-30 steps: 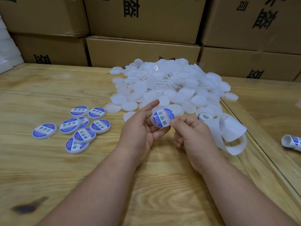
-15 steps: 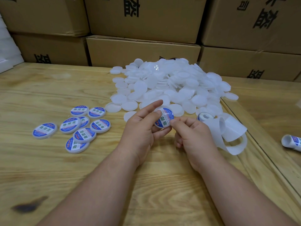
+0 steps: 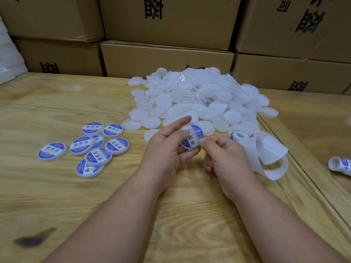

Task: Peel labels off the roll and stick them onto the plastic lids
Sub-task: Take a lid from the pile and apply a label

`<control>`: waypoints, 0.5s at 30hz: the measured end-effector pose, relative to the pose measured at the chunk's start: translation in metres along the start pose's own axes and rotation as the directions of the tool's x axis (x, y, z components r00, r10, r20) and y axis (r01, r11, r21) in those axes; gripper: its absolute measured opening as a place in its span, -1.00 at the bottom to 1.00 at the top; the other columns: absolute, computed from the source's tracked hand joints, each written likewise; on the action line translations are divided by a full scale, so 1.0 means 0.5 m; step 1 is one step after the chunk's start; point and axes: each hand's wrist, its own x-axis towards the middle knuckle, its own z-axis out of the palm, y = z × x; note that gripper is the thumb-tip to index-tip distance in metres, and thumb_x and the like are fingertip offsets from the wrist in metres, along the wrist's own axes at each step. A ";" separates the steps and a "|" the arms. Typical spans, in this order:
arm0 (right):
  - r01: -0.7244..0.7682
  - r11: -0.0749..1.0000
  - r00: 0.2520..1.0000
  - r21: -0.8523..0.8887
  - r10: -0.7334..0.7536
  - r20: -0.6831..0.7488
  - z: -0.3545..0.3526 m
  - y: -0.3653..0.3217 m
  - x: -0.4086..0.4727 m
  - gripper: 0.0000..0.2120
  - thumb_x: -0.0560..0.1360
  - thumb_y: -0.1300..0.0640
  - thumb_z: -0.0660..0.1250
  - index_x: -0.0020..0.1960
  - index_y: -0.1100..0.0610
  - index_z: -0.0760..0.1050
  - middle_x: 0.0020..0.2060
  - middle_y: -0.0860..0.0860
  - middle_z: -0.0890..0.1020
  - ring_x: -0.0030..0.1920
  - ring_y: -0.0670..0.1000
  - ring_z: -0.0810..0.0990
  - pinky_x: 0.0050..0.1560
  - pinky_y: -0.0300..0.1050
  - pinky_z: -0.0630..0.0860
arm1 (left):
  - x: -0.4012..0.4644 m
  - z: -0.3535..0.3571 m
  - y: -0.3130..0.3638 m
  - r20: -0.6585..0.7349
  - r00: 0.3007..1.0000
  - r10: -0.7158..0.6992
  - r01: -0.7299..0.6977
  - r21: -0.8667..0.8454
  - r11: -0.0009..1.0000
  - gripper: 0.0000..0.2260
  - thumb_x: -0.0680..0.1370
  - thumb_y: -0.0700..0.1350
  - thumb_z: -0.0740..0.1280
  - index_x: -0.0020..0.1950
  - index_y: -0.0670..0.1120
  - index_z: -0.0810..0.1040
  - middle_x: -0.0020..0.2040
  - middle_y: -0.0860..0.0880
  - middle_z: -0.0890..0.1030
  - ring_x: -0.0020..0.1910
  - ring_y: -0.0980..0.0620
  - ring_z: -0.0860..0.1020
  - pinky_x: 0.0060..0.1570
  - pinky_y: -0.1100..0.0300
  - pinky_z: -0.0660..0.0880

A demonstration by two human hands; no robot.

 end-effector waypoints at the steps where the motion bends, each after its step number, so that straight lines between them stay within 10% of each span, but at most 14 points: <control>1: 0.002 1.000 1.000 0.001 -0.002 0.000 0.000 0.001 0.000 -0.87 0.40 0.01 0.43 -0.19 0.04 0.71 -0.53 -0.07 0.42 -0.52 -0.07 0.32 -0.45 -0.16 0.34 | 0.000 0.000 0.000 0.001 1.000 0.002 -0.002 0.002 1.000 -0.71 0.62 -0.29 0.28 0.09 0.00 0.74 0.05 -0.16 0.73 -0.01 -0.15 0.71 -0.05 0.05 0.66; 15: 0.020 1.000 1.000 -0.018 -0.020 -0.013 -0.001 0.002 0.000 -0.86 0.54 0.11 0.45 -0.20 0.04 0.70 -0.55 -0.10 0.43 -0.53 -0.07 0.32 -0.48 -0.17 0.34 | 0.001 -0.003 -0.004 0.008 1.000 0.012 -0.013 0.048 0.999 -0.59 0.41 -0.30 0.25 0.07 0.06 0.74 0.05 -0.18 0.73 0.08 -0.17 0.70 0.00 0.05 0.65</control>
